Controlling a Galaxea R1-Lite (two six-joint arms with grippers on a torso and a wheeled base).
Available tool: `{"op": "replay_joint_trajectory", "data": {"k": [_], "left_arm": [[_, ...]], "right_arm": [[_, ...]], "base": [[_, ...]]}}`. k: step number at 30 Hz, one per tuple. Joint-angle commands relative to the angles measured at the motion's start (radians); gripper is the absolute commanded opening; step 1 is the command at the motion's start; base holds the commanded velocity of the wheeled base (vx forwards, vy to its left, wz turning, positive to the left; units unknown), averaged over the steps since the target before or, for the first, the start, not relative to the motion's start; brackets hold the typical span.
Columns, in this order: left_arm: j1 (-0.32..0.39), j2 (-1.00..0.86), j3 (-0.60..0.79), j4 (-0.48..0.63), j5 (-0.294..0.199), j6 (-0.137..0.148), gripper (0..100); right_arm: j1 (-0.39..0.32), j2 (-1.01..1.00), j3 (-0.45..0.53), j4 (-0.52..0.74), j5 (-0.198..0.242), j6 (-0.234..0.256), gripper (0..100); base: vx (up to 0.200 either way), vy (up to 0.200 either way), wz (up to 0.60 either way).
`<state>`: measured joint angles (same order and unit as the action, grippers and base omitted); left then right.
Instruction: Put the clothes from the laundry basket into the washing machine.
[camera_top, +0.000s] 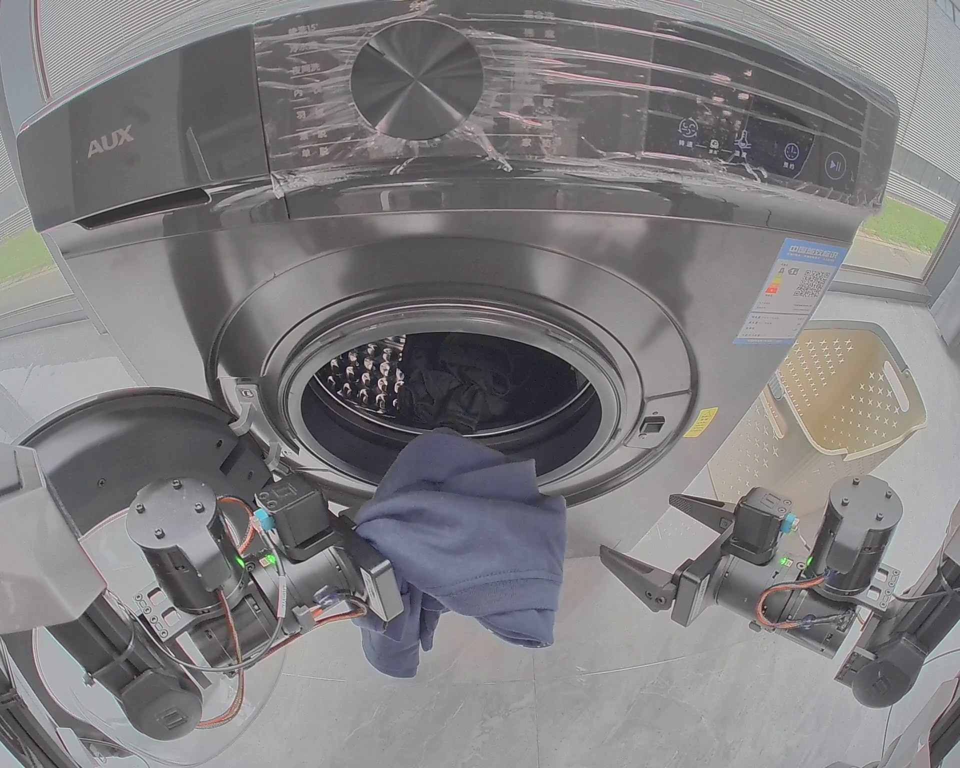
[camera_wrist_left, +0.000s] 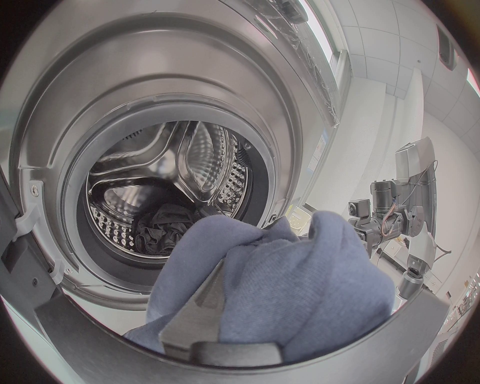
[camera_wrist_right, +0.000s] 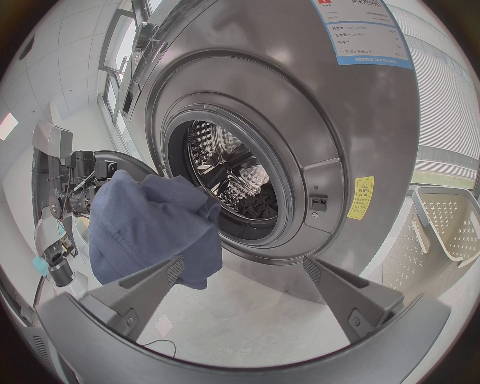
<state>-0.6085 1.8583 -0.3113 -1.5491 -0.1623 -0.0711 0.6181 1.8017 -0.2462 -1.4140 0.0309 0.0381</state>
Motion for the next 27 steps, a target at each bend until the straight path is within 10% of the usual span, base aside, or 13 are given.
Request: {"op": "replay_joint_trajectory", "data": {"k": [1, 21, 27], "left_arm": [[-0.007, -0.001, 0.006, 0.000, 0.018, -0.003, 0], [-0.059, 0.021, -0.008, -0.002, 0.027, -0.013, 0], [-0.057, 0.153, -0.198, -0.002, 0.066, -0.001, 0]], "right_arm": [[0.003, 0.002, -0.001, 0.000, 0.000, 0.000, 100], [0.009, 0.002, -0.001, 0.000, 0.000, 0.000, 100], [0.042, 0.002, 0.001, 0.000, -0.008, 0.003, 100]], "base": [[0.000, 0.000, 0.00], [0.060, 0.000, 0.00], [0.000, 0.000, 0.00]]}}
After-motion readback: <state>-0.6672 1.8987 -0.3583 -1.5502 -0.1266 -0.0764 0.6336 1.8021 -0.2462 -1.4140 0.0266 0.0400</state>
